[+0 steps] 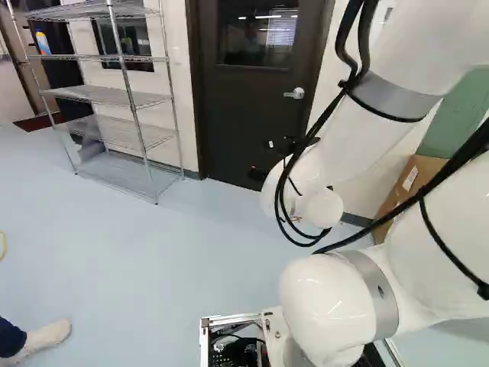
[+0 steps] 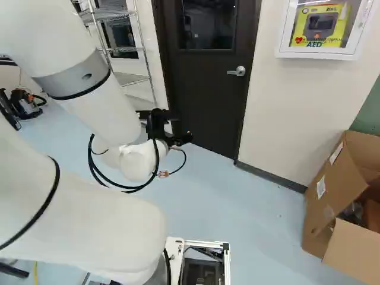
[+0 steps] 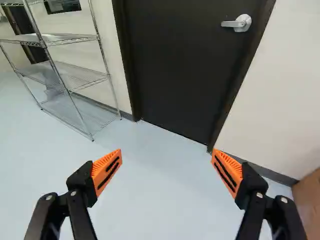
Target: Open the door and move inside
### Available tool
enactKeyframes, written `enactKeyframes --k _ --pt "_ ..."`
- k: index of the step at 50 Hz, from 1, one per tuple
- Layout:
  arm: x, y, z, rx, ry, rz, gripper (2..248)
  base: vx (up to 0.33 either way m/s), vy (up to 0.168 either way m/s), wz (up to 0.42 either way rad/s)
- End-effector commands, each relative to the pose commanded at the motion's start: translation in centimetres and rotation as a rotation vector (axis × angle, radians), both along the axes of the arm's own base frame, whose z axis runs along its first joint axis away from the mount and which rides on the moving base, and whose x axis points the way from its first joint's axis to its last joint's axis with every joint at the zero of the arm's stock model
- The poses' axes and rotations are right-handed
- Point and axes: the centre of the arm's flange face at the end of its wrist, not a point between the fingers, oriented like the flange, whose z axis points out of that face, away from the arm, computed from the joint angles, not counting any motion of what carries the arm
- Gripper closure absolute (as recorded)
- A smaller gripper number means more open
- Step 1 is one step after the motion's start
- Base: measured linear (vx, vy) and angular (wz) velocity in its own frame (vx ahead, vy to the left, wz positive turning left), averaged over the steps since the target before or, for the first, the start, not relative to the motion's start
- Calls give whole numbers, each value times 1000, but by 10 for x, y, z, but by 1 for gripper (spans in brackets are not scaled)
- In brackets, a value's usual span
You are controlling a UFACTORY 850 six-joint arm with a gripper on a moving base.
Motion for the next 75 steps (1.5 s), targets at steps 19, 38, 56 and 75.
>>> enactKeyframes --k 19,38,56,75 --pt "0 0 0 0 0 0 3 192 89 -24" --pt "0 0 0 0 0 0 3 215 91 -27" --pt "0 0 0 0 0 0 3 205 84 -24" --pt "0 0 0 0 0 0 3 209 88 -25"
